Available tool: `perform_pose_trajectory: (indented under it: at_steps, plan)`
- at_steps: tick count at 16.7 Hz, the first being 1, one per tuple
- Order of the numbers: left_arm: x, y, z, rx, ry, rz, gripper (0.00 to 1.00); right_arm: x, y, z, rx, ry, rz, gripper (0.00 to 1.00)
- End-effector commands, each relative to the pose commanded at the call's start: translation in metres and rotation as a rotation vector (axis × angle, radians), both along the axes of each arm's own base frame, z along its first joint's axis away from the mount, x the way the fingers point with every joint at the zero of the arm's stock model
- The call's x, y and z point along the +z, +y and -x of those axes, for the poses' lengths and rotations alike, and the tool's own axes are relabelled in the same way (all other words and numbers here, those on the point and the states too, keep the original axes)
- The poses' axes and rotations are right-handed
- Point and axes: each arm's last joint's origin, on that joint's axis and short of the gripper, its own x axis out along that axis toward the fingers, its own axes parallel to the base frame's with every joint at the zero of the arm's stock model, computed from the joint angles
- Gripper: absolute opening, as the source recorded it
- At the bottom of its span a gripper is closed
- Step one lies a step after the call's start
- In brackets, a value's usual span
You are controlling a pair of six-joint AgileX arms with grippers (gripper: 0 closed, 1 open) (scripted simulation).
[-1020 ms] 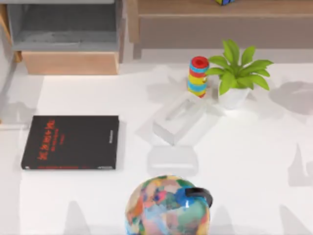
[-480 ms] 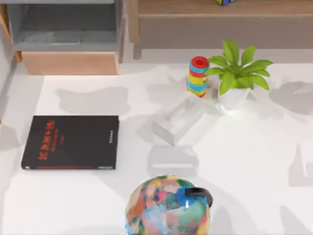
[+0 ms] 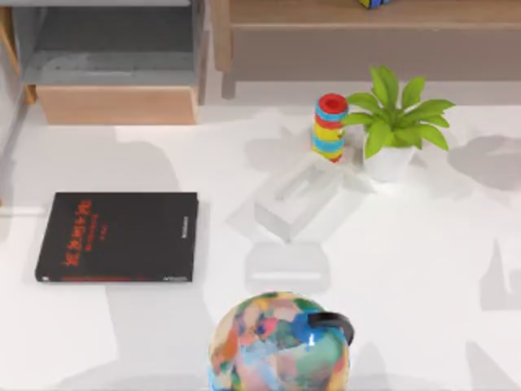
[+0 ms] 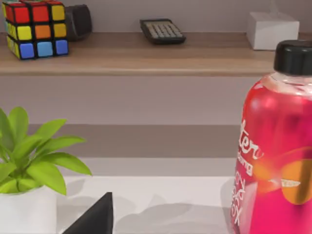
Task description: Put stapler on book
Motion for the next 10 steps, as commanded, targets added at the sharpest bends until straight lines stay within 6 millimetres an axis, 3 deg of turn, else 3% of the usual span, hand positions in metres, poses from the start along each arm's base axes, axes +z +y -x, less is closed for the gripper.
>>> perform_pose_trajectory:
  at_steps: [2, 4, 10]
  plan:
    - [-0.025, -0.006, -0.007, -0.042, 0.067, 0.021, 1.00, 0.000, 0.000, 0.000, 0.000, 0.000, 0.000, 1.00]
    - [-0.036, -0.009, -0.010, -0.064, 0.093, 0.028, 1.00, 0.000, 0.000, 0.000, 0.000, 0.000, 0.000, 1.00]
    - [-0.039, -0.006, -0.009, -0.058, 0.099, 0.031, 1.00, 0.000, 0.000, 0.000, 0.000, 0.000, 0.000, 1.00]
